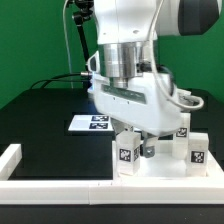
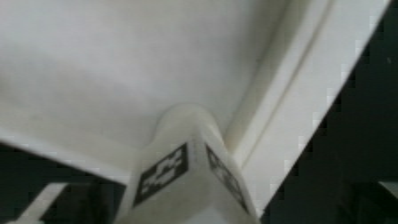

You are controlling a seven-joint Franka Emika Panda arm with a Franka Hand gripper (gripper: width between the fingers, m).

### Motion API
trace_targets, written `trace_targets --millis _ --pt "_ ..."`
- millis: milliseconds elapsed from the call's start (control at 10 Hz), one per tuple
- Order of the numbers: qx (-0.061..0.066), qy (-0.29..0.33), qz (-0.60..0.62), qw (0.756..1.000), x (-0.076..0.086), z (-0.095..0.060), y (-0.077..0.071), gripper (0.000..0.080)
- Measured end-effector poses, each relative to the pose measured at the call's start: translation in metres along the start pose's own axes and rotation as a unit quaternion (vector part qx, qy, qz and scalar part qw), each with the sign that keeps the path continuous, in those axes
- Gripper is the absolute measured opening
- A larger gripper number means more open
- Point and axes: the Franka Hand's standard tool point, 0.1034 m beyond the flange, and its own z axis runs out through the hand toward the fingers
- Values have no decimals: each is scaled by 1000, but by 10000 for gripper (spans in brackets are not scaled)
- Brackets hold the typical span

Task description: Assemble square table

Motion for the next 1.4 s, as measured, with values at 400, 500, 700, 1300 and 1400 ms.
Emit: trace_targets --millis 400,500,700,1300,1400 --pt "-9 8 -98 995 0 -1 -2 637" --pt "-9 8 -76 997 0 -1 -2 454" --pt "-13 6 6 1000 1 0 3 296" --pt "-5 -13 368 930 3 1 6 294" --pt "1 -22 445 895 3 1 5 294"
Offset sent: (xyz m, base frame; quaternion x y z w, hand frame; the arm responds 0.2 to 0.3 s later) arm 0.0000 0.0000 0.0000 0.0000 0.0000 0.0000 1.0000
